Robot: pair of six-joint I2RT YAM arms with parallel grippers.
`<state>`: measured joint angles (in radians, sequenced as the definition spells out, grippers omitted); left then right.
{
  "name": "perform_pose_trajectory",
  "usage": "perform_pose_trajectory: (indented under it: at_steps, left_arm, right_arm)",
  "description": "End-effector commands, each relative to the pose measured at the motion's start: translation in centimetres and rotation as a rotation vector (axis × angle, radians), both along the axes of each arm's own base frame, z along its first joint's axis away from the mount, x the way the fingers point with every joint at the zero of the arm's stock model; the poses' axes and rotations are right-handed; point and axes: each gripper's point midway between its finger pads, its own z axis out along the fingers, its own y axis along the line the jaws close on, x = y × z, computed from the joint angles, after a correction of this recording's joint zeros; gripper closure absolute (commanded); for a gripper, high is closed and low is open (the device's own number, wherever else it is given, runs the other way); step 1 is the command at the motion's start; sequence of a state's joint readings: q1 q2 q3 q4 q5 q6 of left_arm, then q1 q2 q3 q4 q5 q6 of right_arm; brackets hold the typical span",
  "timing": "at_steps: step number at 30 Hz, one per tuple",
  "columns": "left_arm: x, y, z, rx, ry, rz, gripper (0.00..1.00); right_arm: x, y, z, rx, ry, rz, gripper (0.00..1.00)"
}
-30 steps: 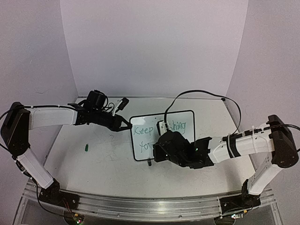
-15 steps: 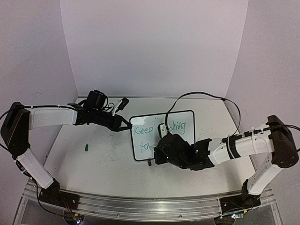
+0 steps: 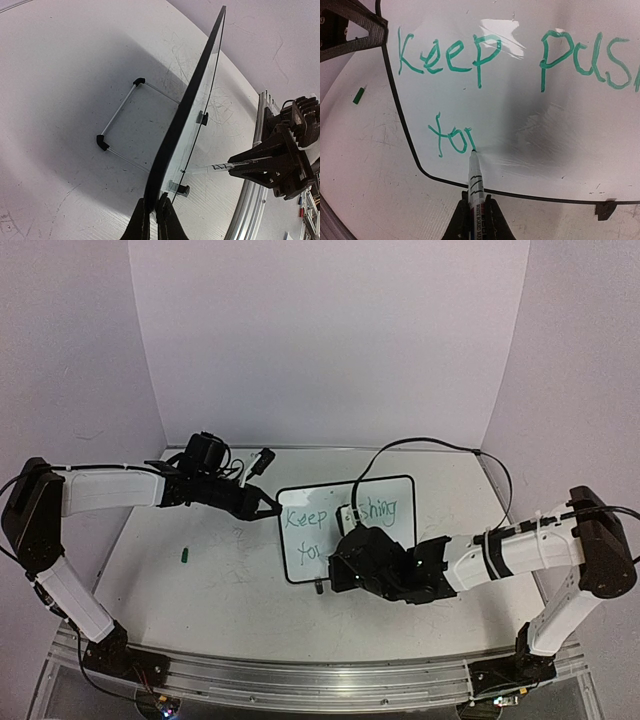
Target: Write a sentence on the whiteboard
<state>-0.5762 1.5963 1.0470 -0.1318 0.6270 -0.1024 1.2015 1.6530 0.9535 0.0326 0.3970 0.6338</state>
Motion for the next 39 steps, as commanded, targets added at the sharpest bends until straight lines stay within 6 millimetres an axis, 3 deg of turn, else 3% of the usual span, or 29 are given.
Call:
perform_pose_trajectory:
  at_steps: [1, 6, 13, 20, 31, 36, 39]
  left_arm:
    - [1.0, -0.1, 1.6, 0.004, -0.067, 0.017, 1.00]
    - [1.0, -0.1, 1.6, 0.004, -0.067, 0.017, 1.00]
    - [0.9, 0.0, 1.6, 0.004, -0.068, 0.018, 1.00]
    - [1.0, 0.0, 1.7, 0.004, -0.069, 0.019, 1.00]
    - [1.0, 0.0, 1.7, 0.006, -0.072, 0.021, 1.00]
    - [1.0, 0.0, 1.7, 0.007, -0.074, 0.023, 1.00]
    - [1.0, 0.1, 1.7, 0.008, -0.075, 0.025, 1.00]
  right_arm:
    - [0.0, -0.1, -0.7, -0.022, 0.009, -0.010, 1.00]
    - [0.3, 0.3, -0.3, -0.024, -0.004, -0.008, 1.00]
    - [1.4, 0.5, 2.3, -0.003, -0.067, -0.034, 1.00]
    - [1.7, 0.5, 2.4, -0.004, -0.071, -0.043, 1.00]
    - [2.0, -1.2, 2.6, 0.017, -0.073, -0.116, 1.00]
    - [1.1, -1.7, 3.8, 0.073, -0.081, -0.071, 1.00]
    - [0.5, -3.1, 4.1, 0.123, -0.083, -0.075, 1.00]
